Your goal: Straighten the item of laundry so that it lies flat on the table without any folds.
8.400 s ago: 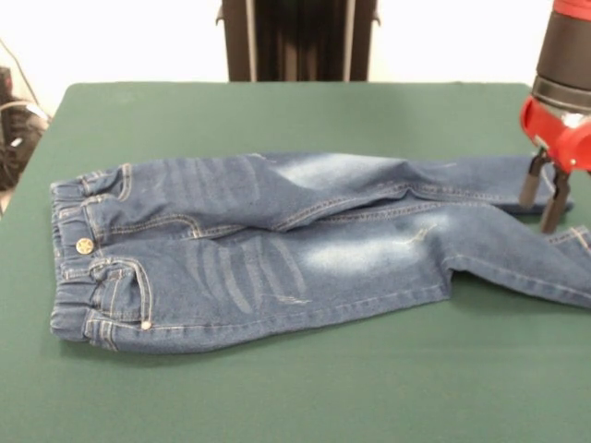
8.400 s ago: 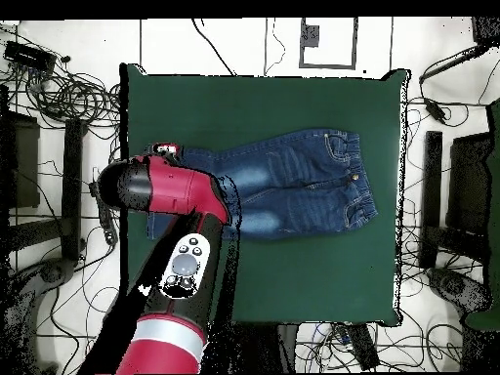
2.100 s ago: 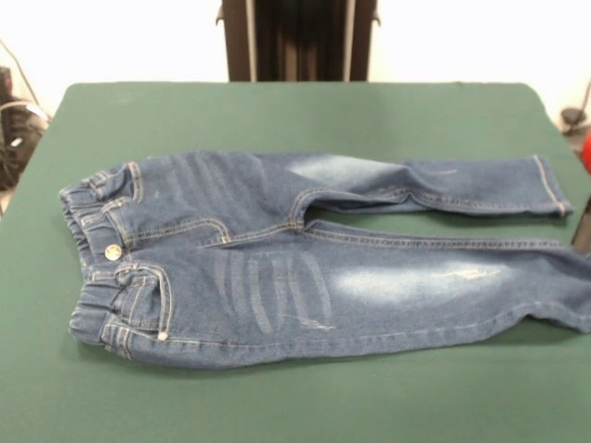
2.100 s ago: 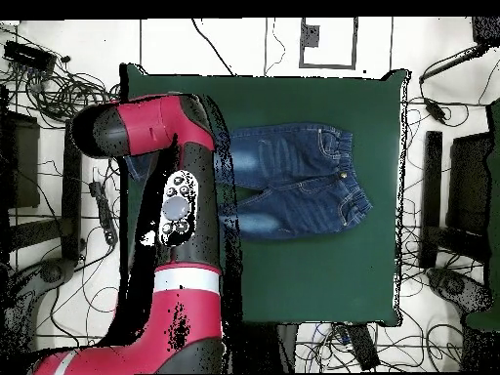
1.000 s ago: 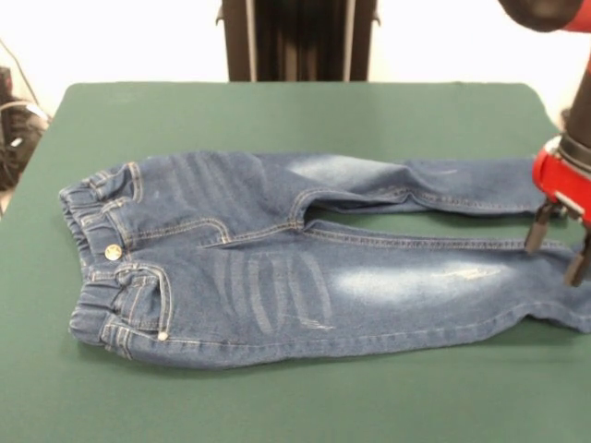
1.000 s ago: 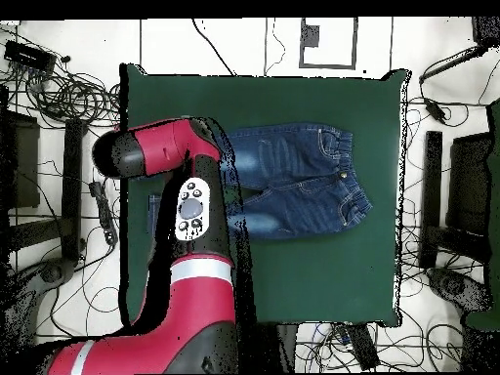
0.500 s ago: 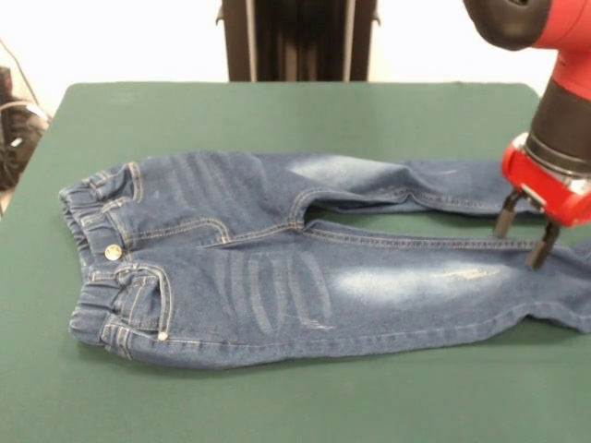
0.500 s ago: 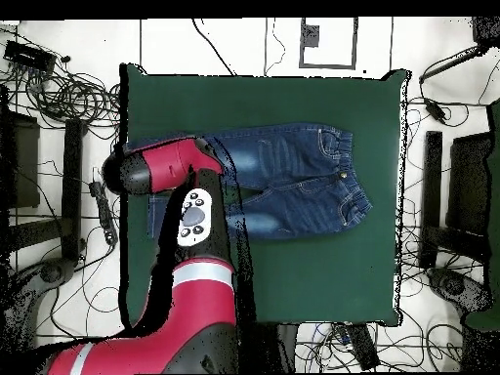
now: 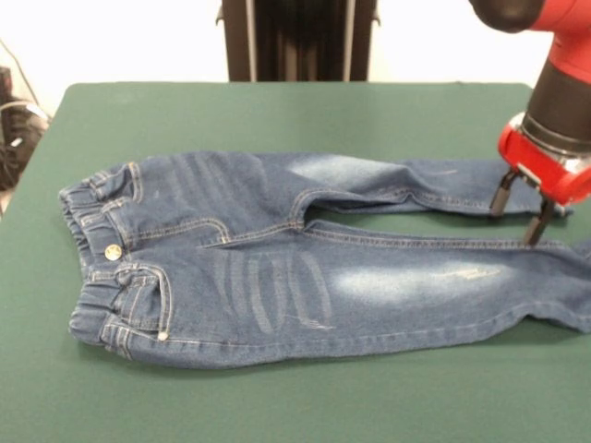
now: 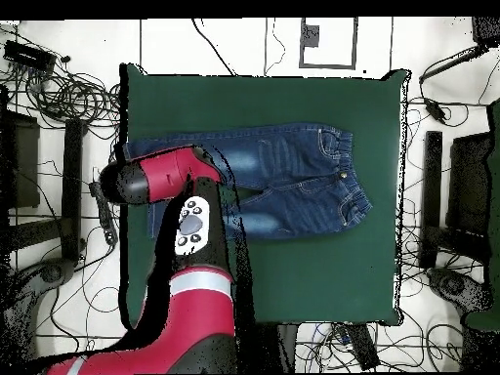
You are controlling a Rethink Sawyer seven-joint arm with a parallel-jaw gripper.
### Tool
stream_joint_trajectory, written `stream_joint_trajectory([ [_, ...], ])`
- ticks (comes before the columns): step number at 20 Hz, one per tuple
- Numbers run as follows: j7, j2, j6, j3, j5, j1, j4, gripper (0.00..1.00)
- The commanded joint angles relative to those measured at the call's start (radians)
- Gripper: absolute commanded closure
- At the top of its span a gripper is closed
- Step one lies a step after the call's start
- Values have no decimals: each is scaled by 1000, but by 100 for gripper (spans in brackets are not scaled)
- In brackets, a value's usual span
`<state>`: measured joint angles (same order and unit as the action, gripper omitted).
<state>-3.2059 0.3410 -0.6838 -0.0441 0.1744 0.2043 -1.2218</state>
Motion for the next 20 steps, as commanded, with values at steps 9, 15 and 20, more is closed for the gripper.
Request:
stream_joint_trajectory([
  [9,28,29,78,116,-16,45,-211,0],
  [15,-1,11,138,116,-19,55,-240,0],
  [20,-18,5,169,107,-23,69,-257,0],
])
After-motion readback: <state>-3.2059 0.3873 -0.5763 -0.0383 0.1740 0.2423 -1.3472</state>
